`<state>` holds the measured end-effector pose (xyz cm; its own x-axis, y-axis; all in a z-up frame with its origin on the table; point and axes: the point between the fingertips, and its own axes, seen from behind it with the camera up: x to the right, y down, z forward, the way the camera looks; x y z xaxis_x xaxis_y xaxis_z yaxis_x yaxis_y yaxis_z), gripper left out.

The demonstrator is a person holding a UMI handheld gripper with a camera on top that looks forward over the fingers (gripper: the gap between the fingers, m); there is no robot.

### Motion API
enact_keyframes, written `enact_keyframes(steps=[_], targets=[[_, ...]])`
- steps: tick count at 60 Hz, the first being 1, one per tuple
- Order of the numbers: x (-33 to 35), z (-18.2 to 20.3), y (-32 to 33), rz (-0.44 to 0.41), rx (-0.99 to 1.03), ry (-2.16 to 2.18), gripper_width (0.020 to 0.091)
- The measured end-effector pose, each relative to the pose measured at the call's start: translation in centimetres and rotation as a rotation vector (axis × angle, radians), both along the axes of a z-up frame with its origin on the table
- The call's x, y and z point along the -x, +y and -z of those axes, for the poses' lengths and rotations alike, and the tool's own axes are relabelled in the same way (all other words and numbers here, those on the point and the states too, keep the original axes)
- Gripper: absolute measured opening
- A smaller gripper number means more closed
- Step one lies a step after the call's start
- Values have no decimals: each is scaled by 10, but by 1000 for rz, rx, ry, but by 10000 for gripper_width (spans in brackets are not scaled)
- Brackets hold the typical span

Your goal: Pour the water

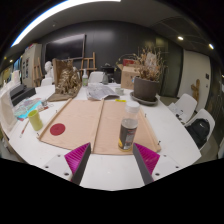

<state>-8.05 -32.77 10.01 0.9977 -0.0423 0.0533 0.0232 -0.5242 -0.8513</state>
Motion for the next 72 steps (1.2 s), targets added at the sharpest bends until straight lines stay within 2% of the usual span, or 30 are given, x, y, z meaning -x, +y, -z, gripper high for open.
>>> enact_keyframes(steps=[8,22,25,31,33,46,49,59,72], targets=[[-43,20,36,32,-52,-11,858],[-68,45,101,36,-96,18,840],[-65,51,111,26,-101,39,773],[-62,59,120,12,-118,44,551],[-60,57,122,4,-130,35,452],[-66,56,124,23,-148,10,277],[-68,56,124,22,-142,-13,256],[-70,47,128,46,-125,-65,256],[-66,-19,148,72,-174,-212,256]])
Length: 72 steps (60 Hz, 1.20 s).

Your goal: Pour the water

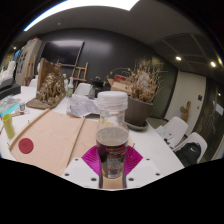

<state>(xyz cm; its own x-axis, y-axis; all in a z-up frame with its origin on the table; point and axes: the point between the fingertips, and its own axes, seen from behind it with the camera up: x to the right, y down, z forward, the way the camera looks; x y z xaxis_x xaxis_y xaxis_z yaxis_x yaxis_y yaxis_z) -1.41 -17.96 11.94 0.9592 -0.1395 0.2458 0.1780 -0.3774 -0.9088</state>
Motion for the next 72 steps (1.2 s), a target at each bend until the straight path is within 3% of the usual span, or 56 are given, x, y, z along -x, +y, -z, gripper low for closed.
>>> enact_keyframes(steps=[13,24,35,46,63,72], targets=[[63,-93,32,-25,-75,-336,257],[182,-138,56,-160,-128,-756,256],[305,-123,75,-315,-156,-1107,257],[379,-95,90,-415,-169,-1458,256],[402,-66,102,-485,-141,-1654,257],[388,-71,100,-436,-93,-1353,257]])
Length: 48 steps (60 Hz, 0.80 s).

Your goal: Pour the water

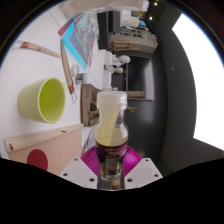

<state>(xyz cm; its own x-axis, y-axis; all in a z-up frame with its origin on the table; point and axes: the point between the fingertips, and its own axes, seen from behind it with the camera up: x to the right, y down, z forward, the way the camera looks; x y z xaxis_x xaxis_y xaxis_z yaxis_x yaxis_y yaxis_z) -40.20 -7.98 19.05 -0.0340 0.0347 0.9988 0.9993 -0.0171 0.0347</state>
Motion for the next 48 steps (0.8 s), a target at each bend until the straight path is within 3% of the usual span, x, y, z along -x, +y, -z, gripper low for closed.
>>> enact_keyframes(steps=[10,23,44,48], targets=[[-20,3,-16,128,164,667,259],[-22,58,-38,211,366,1289,259],[-25,141,-51,262,434,1478,271],[-29,140,-52,241,404,1497,280]])
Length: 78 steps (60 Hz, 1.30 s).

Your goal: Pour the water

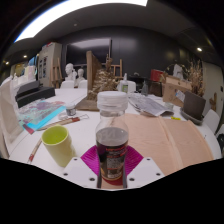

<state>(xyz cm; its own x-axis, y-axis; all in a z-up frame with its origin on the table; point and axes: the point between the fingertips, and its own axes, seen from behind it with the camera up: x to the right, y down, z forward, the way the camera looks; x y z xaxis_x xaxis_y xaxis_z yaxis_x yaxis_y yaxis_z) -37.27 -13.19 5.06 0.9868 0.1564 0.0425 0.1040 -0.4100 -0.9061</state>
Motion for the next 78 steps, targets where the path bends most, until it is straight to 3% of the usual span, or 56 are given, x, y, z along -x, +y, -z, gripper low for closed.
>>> enact_keyframes(steps=[15,17,20,23,35,50,62,78], targets=[[-9,3,-4,44,1,76,450],[-10,3,-7,47,16,80,547],[-12,1,-11,56,30,88,768],[-14,-6,-18,68,41,96,869],[-25,-56,-68,140,68,69,858],[-3,-131,-185,195,134,4,859],[20,-158,-252,234,180,15,860],[4,-163,-265,293,167,-22,858]])
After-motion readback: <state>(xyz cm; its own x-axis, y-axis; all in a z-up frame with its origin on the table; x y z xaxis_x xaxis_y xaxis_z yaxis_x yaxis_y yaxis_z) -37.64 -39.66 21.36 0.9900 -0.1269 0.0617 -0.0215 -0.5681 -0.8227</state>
